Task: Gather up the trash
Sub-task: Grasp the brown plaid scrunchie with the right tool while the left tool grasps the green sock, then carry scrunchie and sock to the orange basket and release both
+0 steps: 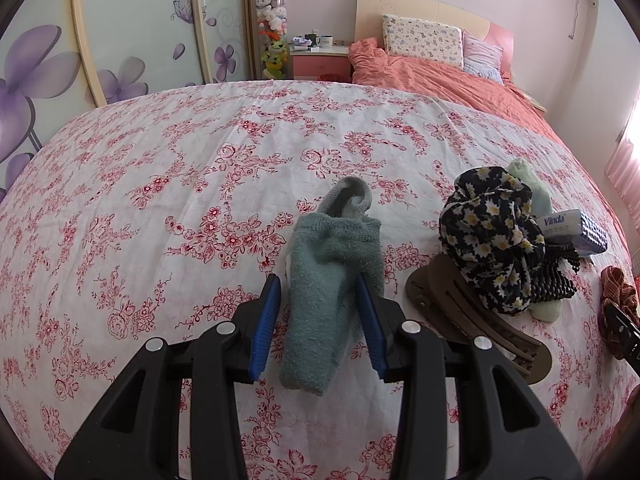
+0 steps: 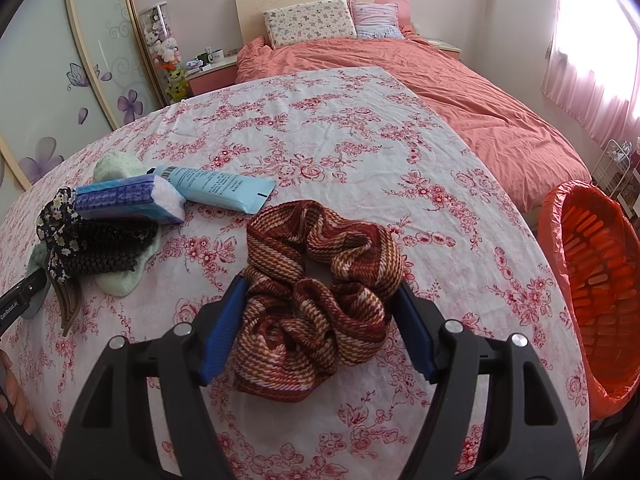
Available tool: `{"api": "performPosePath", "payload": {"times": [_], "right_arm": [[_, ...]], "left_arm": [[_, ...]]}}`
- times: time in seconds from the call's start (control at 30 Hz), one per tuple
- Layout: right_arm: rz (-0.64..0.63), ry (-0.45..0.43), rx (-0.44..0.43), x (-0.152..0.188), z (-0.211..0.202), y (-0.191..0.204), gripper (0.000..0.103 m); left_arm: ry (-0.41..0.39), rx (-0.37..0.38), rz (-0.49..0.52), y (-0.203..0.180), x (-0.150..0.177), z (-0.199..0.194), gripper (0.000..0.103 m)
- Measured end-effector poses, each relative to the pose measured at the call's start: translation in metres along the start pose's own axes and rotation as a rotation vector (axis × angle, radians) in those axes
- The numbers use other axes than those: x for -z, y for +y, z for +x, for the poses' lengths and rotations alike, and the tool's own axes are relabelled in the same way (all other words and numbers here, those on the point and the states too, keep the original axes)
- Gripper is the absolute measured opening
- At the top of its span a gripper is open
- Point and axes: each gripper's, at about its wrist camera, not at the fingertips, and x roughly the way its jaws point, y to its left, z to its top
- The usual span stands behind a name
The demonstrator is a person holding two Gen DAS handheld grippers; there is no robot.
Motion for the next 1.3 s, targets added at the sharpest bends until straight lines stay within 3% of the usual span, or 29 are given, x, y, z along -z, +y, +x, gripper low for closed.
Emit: {"api": "performPosePath", "payload": {"times": [0.37, 0.47, 0.6, 0.73, 1.0, 1.3], "right_arm": [[-0.003, -0.002, 0.006, 0.000, 0.000, 0.001, 0.068], [-0.003, -0.016, -0.012, 0.001, -0.004, 0.001, 0.055], [-0.031, -0.036, -0.015, 0.003, -0.010, 0.007, 0.032], [0.004, -0.041, -0.037, 0.005, -0.018, 0.009, 0.023], [0.100, -0.033, -0.085, 0.010, -0.035, -0.007, 0.020], [0.110, -0.113, -0.120, 0.006, -0.077, -0.026, 0.019]], "left_arm": [[-0.001, -0.005, 0.031, -0.002, 0.000, -0.001, 0.040], [-0.002, 0.002, 0.065, -0.004, 0.000, -0.001, 0.040], [0.009, 0.034, 0.130, -0.012, -0.002, -0.002, 0.022], [0.024, 0.079, 0.153, -0.013, -0.006, -0.002, 0.012], [-0.019, 0.136, 0.158, -0.006, -0.003, -0.017, 0.010], [-0.145, 0.164, 0.148, -0.018, -0.016, -0.079, 0.010]]}}
